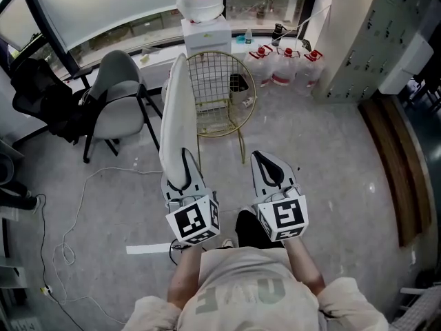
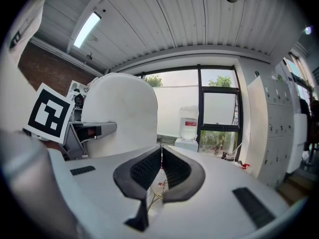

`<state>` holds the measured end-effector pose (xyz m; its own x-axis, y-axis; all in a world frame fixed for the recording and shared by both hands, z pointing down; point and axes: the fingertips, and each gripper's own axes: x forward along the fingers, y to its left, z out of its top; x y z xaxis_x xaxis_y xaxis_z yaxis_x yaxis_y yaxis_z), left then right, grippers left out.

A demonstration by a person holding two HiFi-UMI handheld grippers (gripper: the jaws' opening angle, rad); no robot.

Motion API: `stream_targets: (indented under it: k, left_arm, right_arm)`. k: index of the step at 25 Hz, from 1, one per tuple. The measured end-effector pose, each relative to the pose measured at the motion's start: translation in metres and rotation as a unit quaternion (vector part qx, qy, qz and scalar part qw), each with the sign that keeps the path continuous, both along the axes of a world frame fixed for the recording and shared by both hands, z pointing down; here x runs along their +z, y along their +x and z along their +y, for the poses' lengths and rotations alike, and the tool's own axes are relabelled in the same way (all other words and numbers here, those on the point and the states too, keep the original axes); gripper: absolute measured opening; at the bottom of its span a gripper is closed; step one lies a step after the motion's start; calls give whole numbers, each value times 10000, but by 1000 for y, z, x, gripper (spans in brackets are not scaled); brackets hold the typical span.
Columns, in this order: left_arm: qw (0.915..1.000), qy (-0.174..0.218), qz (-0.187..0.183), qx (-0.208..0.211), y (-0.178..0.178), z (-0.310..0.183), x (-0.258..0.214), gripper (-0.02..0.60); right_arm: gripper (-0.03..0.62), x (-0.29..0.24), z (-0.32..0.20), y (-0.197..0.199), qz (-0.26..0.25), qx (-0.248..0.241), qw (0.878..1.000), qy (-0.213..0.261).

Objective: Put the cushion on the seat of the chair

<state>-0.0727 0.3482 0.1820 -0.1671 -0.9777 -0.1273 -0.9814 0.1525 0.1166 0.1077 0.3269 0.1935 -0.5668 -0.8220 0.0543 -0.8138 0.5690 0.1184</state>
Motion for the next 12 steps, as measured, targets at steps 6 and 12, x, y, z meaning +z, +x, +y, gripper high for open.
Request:
stream_targets:
  k: [6,12]
  left_arm:
    - [10000,35,-78,-3,5,-32,5,52]
    - [9996,-6,-191,-193,-4,-85,16,52]
  right_arm:
    - [18,5,-38,-2,-42,-46,9999,121]
    - [18,30,-108,-23,-56,-301,9995,-19]
